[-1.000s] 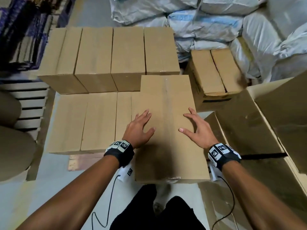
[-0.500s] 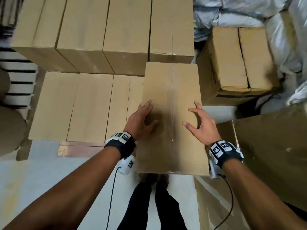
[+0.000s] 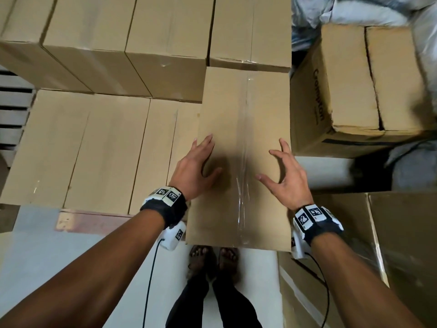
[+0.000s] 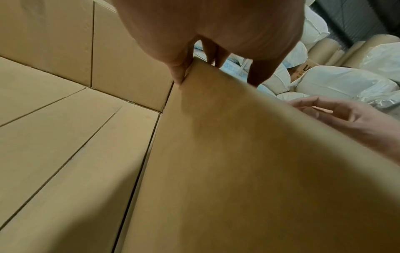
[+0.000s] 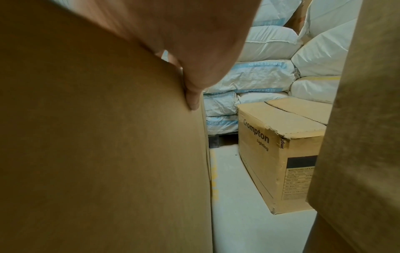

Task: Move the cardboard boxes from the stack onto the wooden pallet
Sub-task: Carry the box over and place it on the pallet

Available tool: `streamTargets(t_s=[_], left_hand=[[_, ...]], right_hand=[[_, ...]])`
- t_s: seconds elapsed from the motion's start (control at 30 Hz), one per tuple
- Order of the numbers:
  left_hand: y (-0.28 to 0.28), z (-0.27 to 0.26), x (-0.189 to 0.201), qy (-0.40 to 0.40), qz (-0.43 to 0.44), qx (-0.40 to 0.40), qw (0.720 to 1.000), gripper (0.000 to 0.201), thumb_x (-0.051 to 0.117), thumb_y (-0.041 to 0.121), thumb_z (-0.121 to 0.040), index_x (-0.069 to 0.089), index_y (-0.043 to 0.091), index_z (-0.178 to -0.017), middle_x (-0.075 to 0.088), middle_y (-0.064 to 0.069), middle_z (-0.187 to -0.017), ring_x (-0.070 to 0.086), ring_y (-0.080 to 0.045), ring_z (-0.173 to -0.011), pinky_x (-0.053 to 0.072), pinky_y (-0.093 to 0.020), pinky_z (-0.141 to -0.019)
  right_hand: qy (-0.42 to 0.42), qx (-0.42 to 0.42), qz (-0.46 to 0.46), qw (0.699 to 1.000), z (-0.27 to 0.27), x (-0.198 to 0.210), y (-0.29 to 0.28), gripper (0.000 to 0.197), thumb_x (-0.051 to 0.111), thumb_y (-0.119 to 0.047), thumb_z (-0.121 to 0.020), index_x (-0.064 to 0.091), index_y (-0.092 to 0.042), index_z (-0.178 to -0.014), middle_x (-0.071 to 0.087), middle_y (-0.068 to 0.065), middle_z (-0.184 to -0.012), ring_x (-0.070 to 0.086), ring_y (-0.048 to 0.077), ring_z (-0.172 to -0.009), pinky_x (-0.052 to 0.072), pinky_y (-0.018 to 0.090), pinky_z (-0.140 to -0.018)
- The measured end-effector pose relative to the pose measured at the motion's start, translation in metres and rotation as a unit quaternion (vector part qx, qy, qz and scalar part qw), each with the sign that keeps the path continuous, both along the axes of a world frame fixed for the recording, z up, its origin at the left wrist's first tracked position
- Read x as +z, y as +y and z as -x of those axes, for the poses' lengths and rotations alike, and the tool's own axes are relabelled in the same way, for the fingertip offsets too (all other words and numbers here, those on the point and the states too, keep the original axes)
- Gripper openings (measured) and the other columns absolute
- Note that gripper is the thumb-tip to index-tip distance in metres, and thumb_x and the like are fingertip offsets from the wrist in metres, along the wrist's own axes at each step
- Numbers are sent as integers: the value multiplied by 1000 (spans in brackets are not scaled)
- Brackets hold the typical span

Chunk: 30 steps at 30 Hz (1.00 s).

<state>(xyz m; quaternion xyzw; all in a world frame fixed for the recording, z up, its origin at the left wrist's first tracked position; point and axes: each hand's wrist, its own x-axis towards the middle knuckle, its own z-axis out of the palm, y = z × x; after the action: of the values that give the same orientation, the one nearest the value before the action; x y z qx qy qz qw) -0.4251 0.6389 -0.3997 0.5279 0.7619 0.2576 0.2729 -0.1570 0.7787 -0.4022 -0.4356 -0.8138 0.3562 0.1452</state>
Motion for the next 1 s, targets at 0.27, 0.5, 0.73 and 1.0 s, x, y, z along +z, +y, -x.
streamTargets(t_s=[0.27, 0.5, 0.73, 1.0], left_hand=[[15, 1, -10, 12, -18, 0, 1000, 82, 75, 36, -94, 33, 23, -163, 17, 19, -172, 8, -20, -161, 19, -25, -124], [20, 5, -12, 20, -9, 1, 1000, 85, 74, 40, -94, 30, 23, -164, 16, 18, -172, 8, -21, -161, 17, -24, -126], [19, 7, -9, 18, -2, 14, 1000, 86, 75, 39, -94, 29, 22, -165, 17, 16, -172, 9, -19, -161, 15, -23, -126], [20, 12, -7, 15, 25, 3, 1000, 89, 76, 32, -92, 27, 22, -165, 14, 17, -172, 7, -20, -161, 13, -26, -128]], right_hand=[[2, -3, -6, 1000, 4, -13, 14, 73, 85, -49, -85, 52, -24, -145, 19, -5, -174, 23, 0, -153, 14, 5, -116], [6, 4, -14, 1000, 7, -14, 17, 74, 84, -50, -85, 50, -24, -145, 19, -2, -174, 11, -18, -148, 12, 0, -113], [-3, 11, -5, 1000, 9, -10, 16, 75, 83, -51, -86, 47, -28, -147, 14, -5, -175, 19, -4, -151, 13, 1, -113], [-12, 16, -3, 1000, 13, -13, 12, 77, 81, -53, -87, 45, -26, -149, 13, -4, -176, 17, -2, -154, 12, 6, -117]])
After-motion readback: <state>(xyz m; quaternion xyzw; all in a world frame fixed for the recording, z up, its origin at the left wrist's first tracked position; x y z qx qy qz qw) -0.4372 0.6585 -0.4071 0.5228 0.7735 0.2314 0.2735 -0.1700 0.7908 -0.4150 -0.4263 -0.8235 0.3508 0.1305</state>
